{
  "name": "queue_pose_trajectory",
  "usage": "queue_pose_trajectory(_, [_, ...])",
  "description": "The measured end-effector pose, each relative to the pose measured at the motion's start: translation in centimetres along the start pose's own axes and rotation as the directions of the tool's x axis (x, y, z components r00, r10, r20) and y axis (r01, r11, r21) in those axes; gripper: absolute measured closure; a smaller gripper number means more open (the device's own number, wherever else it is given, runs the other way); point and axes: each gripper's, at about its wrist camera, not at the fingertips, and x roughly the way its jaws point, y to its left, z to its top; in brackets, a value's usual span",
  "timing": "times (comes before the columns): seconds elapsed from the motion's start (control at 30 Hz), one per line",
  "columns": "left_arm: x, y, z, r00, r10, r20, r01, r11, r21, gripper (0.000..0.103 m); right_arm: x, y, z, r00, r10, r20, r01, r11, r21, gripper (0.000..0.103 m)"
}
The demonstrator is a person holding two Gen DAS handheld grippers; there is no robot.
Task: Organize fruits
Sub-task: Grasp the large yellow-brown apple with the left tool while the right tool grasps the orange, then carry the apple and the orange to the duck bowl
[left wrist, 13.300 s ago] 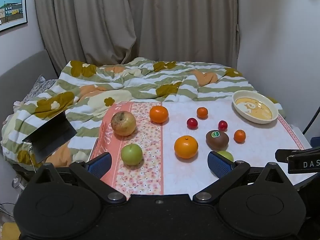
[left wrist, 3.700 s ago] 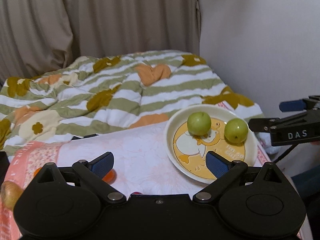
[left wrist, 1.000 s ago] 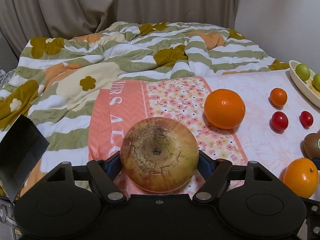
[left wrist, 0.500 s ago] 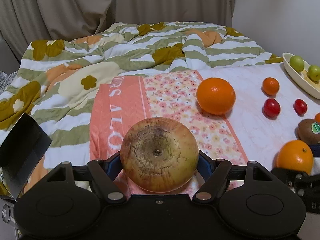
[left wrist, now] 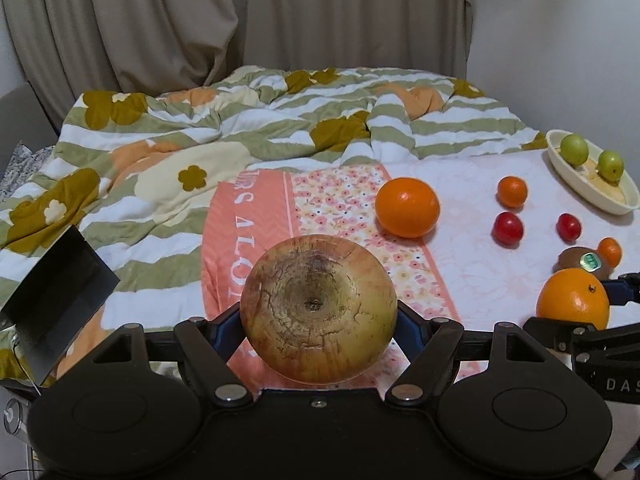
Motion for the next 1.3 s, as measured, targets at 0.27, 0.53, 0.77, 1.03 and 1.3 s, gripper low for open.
queue_pose_trajectory(0.27, [-5.5, -0.9, 0.2, 0.996, 0.052, 0.073, -0.050, 0.998, -0.026, 0.024, -5.2, -1.2, 0.4, 0.999, 0.012, 0.047, -0.012, 1.000, 0.002, 0.027])
queue_pose_trajectory(0.53, [-10.0, -4.6, 0.2, 0.990, 0.091, 0.109, -0.086, 0.995, -0.050, 0.024, -10.0, -5.3, 0.3, 0.996, 0.034, 0.087, -0.035, 0.999, 0.011, 0.027])
queue_pose_trajectory(0.77, [-11.9, -10.4, 0.7, 0.987, 0.113, 0.111, -0.100, 0.988, -0.116, 0.024, -13.5, -11.5, -0.1, 0.992, 0.054, 0.112, -0.051, 0.998, -0.030, 0.027])
queue_pose_trajectory(1.03, [-11.4, -18.6, 3.0, 0.986, 0.101, 0.133, -0.082, 0.986, -0.144, 0.024, -15.1, -19.6, 0.6, 0.990, 0.077, 0.120, -0.064, 0.992, -0.106, 0.027])
queue_pose_trajectory(1.3, [-8.6, -24.3, 6.5, 0.990, 0.064, 0.125, -0.045, 0.988, -0.147, 0.024, -14.2, -26.3, 2.7, 0.990, 0.063, 0.130, -0.049, 0.993, -0.106, 0.027])
